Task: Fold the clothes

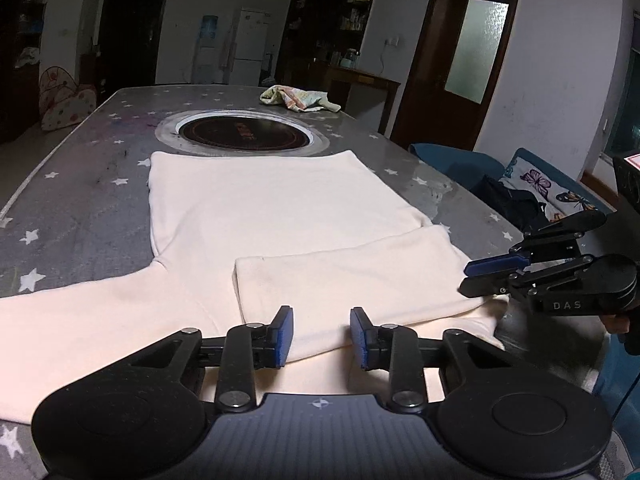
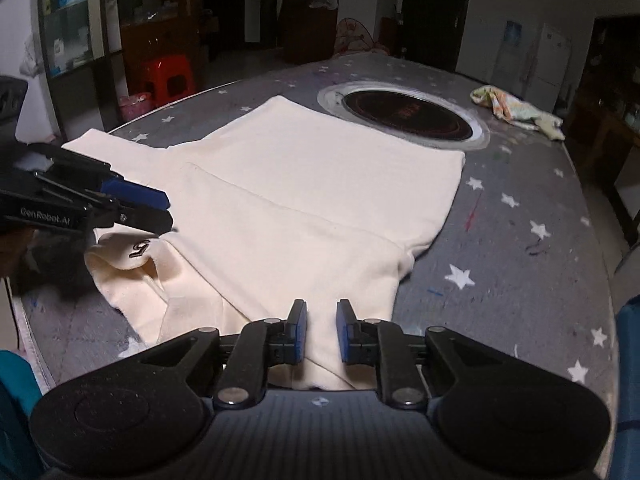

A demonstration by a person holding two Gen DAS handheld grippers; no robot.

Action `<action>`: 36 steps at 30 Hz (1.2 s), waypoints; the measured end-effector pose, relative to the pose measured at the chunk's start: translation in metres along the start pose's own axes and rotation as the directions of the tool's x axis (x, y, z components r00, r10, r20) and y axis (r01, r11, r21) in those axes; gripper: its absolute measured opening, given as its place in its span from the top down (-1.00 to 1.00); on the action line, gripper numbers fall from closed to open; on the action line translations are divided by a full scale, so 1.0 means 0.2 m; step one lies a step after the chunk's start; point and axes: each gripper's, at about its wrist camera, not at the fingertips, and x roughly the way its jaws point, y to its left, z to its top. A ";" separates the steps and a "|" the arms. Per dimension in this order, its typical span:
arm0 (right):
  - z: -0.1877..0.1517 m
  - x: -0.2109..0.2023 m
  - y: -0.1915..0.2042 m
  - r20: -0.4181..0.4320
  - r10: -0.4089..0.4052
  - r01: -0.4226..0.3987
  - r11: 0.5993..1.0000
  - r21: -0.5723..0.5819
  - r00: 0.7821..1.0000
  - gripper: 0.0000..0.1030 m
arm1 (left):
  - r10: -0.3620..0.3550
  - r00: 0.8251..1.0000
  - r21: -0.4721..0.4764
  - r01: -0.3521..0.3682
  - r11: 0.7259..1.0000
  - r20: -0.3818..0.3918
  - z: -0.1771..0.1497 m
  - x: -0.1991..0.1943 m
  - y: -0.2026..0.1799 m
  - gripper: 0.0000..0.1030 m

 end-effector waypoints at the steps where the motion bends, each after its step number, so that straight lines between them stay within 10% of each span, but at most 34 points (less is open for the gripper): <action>1: 0.01 -0.01 0.01 0.008 0.002 -0.002 1.000 -0.006 1.000 0.68 | 0.008 1.000 -0.001 -0.008 1.000 0.011 0.00 -0.02 0.00 0.20; 11: 0.02 -0.01 0.06 0.021 0.033 -0.032 0.999 -0.025 0.999 0.53 | 0.239 0.967 -0.149 -0.225 0.963 0.086 -0.07 -0.29 0.22 0.03; 25: 0.04 0.00 0.10 0.010 0.048 -0.047 0.998 -0.049 0.999 0.27 | 0.703 0.711 -0.457 -0.616 0.642 0.029 -0.17 -0.56 0.67 -0.16; 31: 0.05 -0.01 0.12 0.019 0.051 -0.050 0.998 -0.046 0.999 0.26 | 0.685 0.728 -0.502 -0.601 0.621 -0.025 -0.19 -0.54 0.79 -0.12; 36: 0.06 -0.01 0.12 0.028 0.046 -0.044 0.998 -0.050 0.999 0.25 | 0.660 0.751 -0.524 -0.577 0.626 -0.039 -0.20 -0.53 0.84 0.34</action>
